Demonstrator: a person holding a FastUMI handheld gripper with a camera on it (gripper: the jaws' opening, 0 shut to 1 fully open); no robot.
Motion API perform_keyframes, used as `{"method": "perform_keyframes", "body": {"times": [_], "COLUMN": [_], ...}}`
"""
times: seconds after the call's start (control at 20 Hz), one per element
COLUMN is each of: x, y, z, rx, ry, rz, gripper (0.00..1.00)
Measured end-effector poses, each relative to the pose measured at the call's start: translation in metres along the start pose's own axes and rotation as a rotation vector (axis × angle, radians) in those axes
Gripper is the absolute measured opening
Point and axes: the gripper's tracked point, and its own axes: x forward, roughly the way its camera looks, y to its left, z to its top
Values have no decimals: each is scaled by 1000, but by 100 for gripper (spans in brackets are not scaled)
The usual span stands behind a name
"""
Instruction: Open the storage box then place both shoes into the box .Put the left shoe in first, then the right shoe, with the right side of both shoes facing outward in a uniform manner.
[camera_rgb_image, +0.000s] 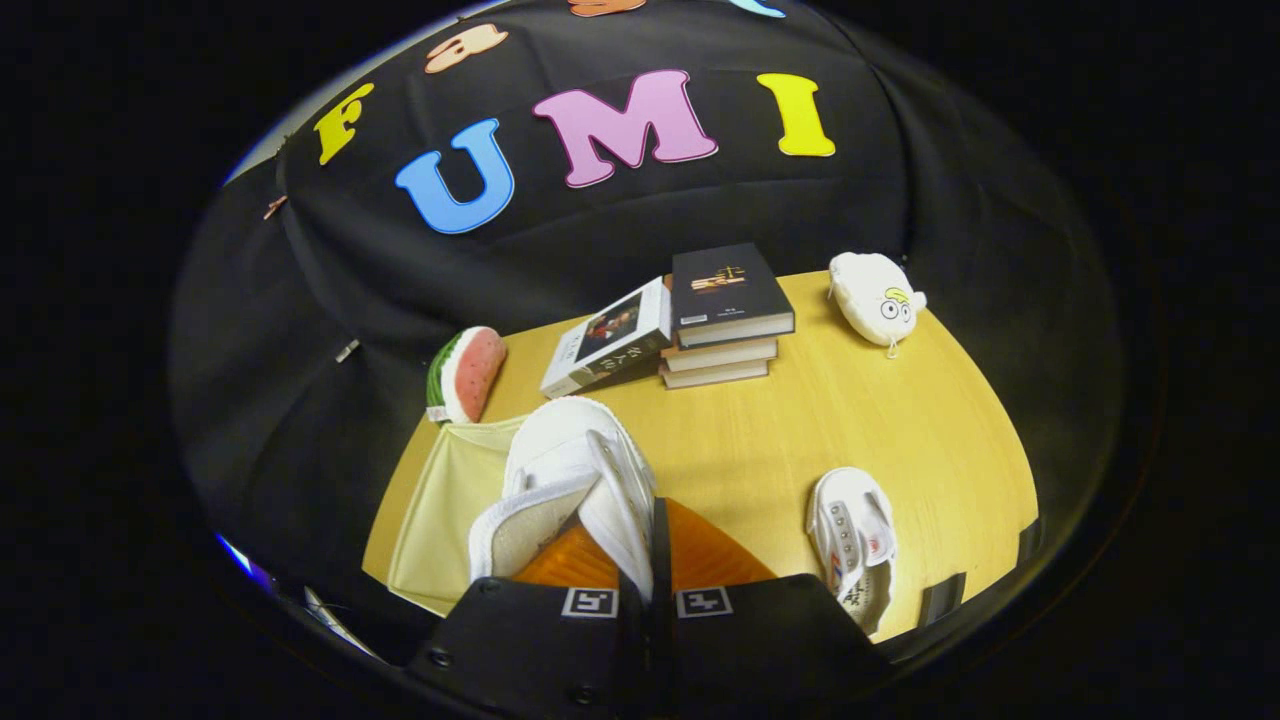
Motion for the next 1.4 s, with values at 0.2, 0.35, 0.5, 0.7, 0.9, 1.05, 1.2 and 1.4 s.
{"method": "perform_keyframes", "body": {"times": [0.2, 0.35, 0.5, 0.7, 0.9, 1.05, 1.2, 1.4], "x": [20, 45, 74, 105, 126, 137, 132, 120], "y": [64, 89, 98, 107, 112, 127, 153, 164], "z": [-18, -43, -66, -85, -93, -98, -105, -103], "rx": [69, 124, 154, 252, 280, 262, 253, 150], "ry": [146, 252, 327, 367, 339, 318, 349, 344], "rz": [50, 2, -60, -137, -217, -176, -65, 9], "gripper": [6, 6, 6, 7, 7, 9, 40, 93]}}
